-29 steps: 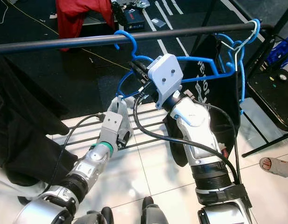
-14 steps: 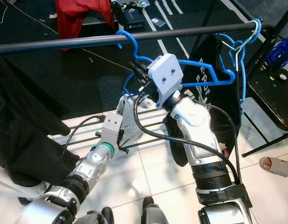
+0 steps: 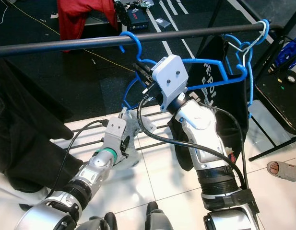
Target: Hang hanger
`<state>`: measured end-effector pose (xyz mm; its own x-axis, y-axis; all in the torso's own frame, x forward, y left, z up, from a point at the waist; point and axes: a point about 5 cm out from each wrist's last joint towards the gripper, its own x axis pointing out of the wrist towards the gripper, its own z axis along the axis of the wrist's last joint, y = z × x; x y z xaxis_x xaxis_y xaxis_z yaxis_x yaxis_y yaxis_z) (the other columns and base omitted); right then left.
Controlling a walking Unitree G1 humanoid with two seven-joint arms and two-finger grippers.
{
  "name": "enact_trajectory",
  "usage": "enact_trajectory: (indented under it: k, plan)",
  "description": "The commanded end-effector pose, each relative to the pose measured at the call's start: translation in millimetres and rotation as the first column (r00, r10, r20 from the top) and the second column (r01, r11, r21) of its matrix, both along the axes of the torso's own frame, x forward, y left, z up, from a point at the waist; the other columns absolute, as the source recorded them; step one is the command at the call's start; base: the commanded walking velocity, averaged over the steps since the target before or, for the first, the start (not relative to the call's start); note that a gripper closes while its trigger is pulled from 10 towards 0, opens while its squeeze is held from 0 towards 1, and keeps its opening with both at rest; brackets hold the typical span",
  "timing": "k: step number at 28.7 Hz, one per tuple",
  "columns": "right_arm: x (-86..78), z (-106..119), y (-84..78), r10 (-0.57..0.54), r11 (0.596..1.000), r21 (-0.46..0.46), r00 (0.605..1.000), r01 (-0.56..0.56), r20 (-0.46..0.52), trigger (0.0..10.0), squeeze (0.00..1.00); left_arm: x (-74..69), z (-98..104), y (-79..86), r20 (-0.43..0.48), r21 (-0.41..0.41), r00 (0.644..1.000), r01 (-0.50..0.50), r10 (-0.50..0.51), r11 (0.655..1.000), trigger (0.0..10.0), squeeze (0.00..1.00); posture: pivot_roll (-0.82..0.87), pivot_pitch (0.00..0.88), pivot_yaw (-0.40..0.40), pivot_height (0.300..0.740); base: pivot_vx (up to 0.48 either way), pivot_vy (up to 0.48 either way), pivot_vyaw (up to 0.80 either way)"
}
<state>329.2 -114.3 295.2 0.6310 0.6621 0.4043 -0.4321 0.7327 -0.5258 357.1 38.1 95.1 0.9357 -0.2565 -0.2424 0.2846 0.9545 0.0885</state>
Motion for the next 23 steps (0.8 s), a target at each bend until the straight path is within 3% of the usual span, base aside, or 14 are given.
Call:
enact_trajectory:
  k: [1,19,20,22,23]
  plan:
    - [-1.3,-0.1,1.2,0.013,1.000,0.001,1.000,-0.013,0.003,0.0,0.00,-4.1,2.9,-20.4,-0.004,-0.024,0.999,0.035,-0.035,0.999,10.0,1.00,-0.21,0.284,0.061,0.740,0.000,0.000,0.00]
    - [-1.5,-1.1,0.9,0.016,1.000,-0.004,1.000,-0.016,-0.001,0.0,0.00,-2.3,4.0,-17.3,0.002,-0.009,1.000,0.009,-0.009,1.000,10.0,1.00,-0.21,0.288,0.057,0.740,0.000,0.000,0.00]
    - [-3.9,-9.0,1.3,0.030,0.999,-0.031,0.999,-0.031,-0.027,0.0,0.00,-2.3,3.3,-16.1,-0.001,-0.004,1.000,0.002,-0.002,1.000,10.0,0.00,-0.21,0.288,0.054,0.740,0.000,0.000,0.00]
    - [-3.9,-9.0,1.3,0.030,0.999,-0.031,0.999,-0.031,-0.027,0.0,0.00,-2.3,3.3,-16.1,-0.001,-0.004,1.000,0.002,-0.002,1.000,10.0,0.00,-0.21,0.288,0.054,0.740,0.000,0.000,0.00]
    - [-6.9,-22.6,0.3,0.033,0.998,-0.052,0.997,-0.037,-0.070,0.0,0.00,-1.9,3.3,-14.7,-0.001,-0.004,1.000,-0.003,0.003,1.000,10.0,0.00,-0.20,0.288,0.054,0.740,0.000,0.000,0.00]
